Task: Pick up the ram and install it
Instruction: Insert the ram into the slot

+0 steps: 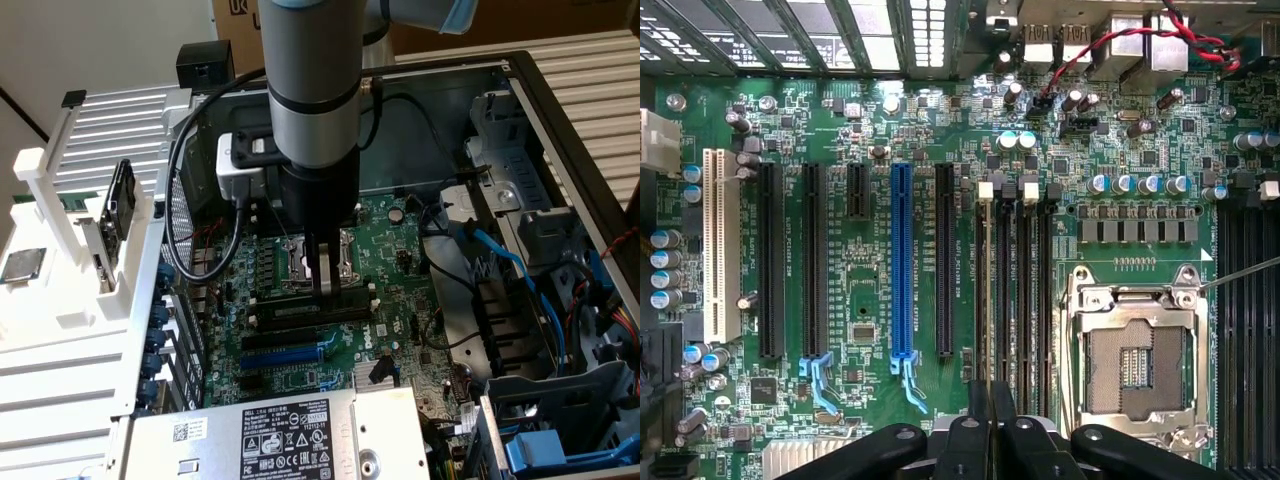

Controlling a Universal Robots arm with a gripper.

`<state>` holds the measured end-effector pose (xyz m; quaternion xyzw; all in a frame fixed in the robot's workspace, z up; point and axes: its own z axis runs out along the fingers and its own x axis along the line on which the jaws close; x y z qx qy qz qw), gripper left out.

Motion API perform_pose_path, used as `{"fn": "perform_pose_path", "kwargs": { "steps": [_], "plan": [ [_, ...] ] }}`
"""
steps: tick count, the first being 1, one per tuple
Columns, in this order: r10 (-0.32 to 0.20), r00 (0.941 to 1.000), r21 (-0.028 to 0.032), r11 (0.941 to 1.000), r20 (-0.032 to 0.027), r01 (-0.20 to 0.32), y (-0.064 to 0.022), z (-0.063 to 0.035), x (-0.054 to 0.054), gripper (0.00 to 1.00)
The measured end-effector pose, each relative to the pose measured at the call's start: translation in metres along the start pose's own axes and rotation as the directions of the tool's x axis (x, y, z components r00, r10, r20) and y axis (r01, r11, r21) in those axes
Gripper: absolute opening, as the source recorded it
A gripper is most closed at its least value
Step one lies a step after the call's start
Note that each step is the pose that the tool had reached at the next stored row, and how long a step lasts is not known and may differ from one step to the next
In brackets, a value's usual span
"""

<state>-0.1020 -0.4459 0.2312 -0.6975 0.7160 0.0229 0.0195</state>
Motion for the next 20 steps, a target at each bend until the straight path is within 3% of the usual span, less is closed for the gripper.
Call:
{"fn": "perform_pose_path", "kwargs": {
  "steps": [20],
  "plan": [
    [0.000,1.0000,0.0000,1.0000,0.0001,0.000,0.0000,0.0034,0.0002,0.12]
  ]
}}
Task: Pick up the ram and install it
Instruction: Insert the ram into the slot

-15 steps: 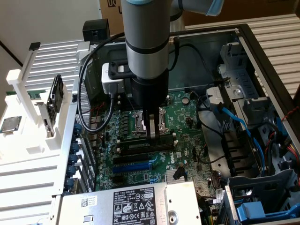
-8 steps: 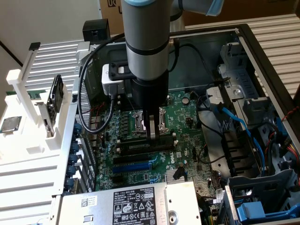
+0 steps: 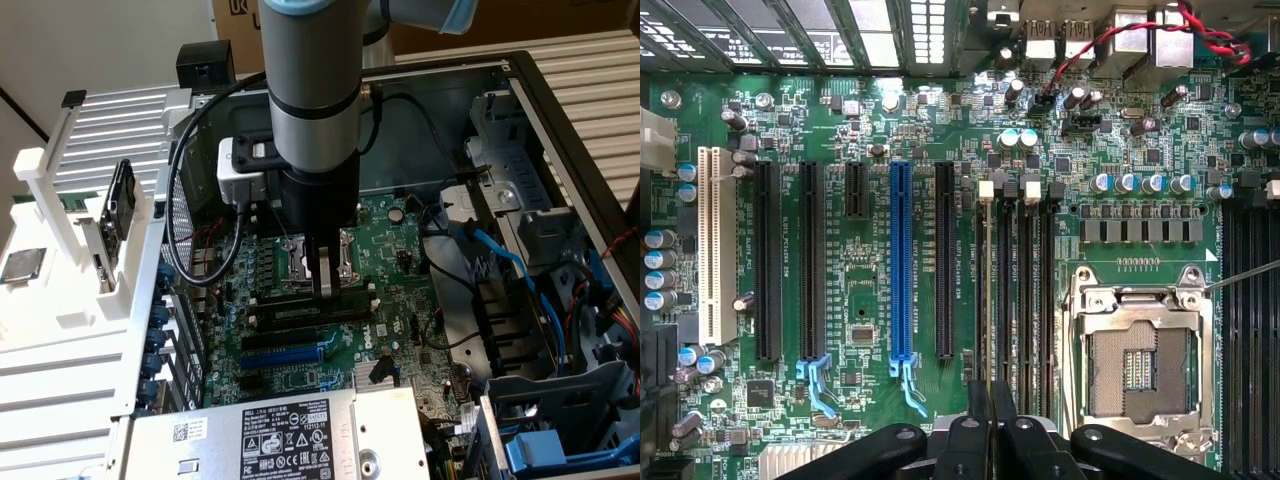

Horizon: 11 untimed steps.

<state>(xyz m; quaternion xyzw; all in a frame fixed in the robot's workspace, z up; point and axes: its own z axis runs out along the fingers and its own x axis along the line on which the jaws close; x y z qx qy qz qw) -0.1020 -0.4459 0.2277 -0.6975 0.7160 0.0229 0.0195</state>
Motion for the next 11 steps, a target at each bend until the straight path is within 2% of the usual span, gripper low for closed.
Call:
{"fn": "perform_pose_path", "kwargs": {
  "steps": [4,5,7,9,10,11],
  "plan": [
    [0.000,1.0000,0.0000,1.0000,0.0000,0.000,0.0000,0.0000,0.000,0.13],
    [0.000,1.0000,0.0000,1.0000,-0.0001,0.000,0.0000,0.0000,0.000,0.20],
    [0.000,1.0000,0.0000,1.0000,-0.0008,0.000,0.0000,-0.0003,0.000,0.20],
    [0.000,1.0000,0.0003,1.0000,-0.0009,0.000,0.0005,-0.0056,0.000,0.20],
    [0.000,1.0000,0.0018,1.0000,-0.0009,0.000,0.0016,-0.0126,-0.001,0.20],
    [0.000,1.0000,0.0031,1.0000,-0.0007,0.000,0.0026,-0.0151,-0.001,0.20]
  ]
}}
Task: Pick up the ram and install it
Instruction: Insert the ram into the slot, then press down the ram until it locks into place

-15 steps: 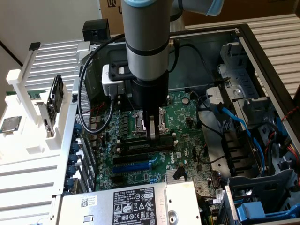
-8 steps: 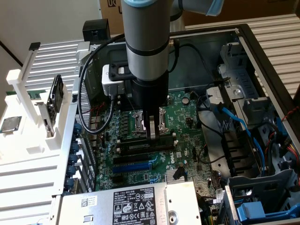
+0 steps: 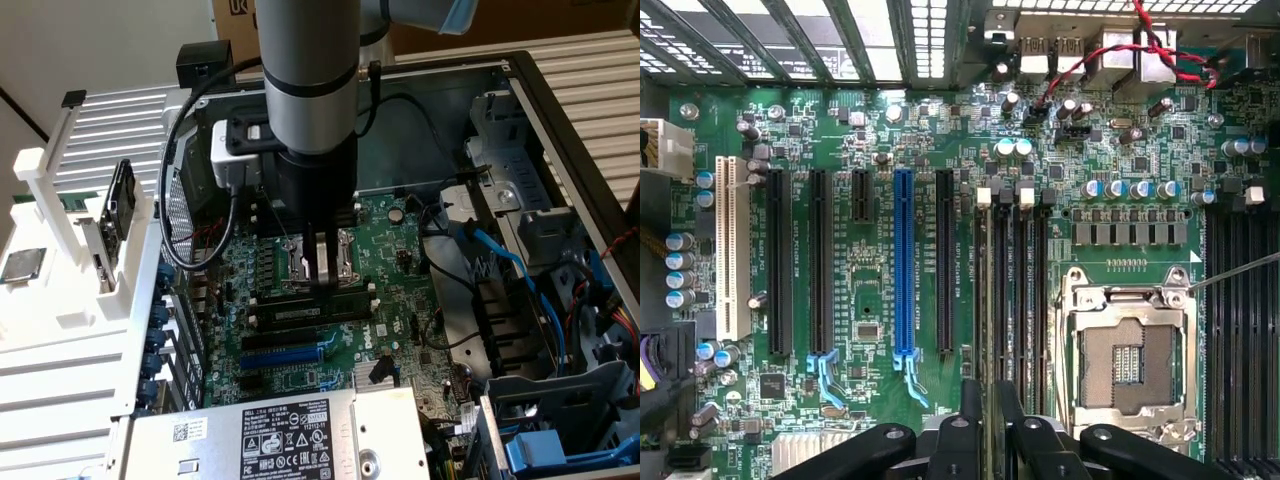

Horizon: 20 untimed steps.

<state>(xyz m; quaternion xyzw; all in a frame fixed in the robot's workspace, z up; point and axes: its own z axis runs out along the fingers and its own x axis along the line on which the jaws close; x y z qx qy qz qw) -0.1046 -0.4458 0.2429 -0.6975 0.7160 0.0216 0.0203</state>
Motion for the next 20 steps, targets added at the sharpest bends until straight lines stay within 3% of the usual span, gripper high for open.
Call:
{"fn": "perform_pose_path", "kwargs": {
  "steps": [3,17,20],
  "plan": [
    [0.000,1.0000,0.0036,1.0000,0.0000,0.000,0.0045,-0.0011,-0.0014,0.20],
    [0.000,1.0000,0.0037,1.0000,0.0000,0.000,0.0045,-0.0010,-0.0015,0.20],
    [0.000,1.0000,0.0037,1.0000,0.0000,0.000,0.0045,-0.0011,-0.0015,0.10]
  ]
}}
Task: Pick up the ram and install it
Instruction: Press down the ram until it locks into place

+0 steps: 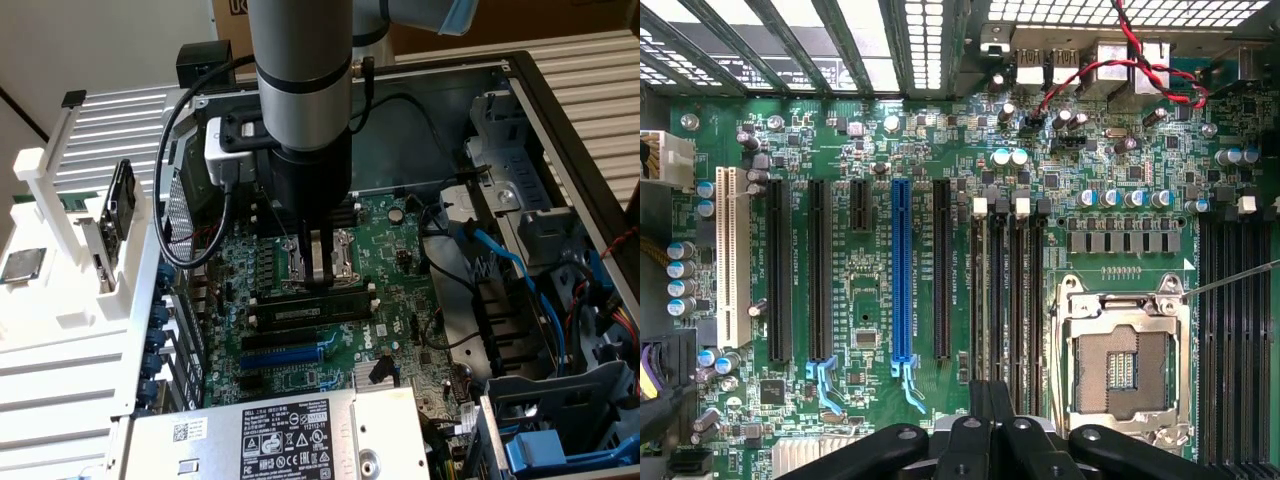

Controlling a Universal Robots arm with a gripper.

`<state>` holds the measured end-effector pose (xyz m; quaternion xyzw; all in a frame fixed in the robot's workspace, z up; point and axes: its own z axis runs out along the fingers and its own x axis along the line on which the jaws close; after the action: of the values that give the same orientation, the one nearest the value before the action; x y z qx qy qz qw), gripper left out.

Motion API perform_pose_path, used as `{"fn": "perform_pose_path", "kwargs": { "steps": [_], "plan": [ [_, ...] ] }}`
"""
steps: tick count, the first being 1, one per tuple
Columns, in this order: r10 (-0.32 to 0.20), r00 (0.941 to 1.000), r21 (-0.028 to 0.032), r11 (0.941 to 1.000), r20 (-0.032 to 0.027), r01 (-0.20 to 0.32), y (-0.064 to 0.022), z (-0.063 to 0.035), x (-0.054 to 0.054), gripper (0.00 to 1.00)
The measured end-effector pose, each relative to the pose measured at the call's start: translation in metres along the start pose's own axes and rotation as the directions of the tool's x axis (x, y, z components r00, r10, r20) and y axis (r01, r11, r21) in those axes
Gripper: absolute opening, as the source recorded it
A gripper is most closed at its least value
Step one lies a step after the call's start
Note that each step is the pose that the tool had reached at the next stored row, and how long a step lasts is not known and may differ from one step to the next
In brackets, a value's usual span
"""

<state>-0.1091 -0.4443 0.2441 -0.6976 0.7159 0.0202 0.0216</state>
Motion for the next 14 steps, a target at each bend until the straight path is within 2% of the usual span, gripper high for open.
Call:
{"fn": "perform_pose_path", "kwargs": {
  "steps": [8,14],
  "plan": [
    [0.000,1.0000,0.0001,1.0000,0.0000,0.000,0.0002,0.0001,-0.0003,0.10],
    [0.000,1.0000,0.0014,1.0000,-0.0013,0.000,0.0035,0.0007,-0.0021,0.10]
  ]
}}
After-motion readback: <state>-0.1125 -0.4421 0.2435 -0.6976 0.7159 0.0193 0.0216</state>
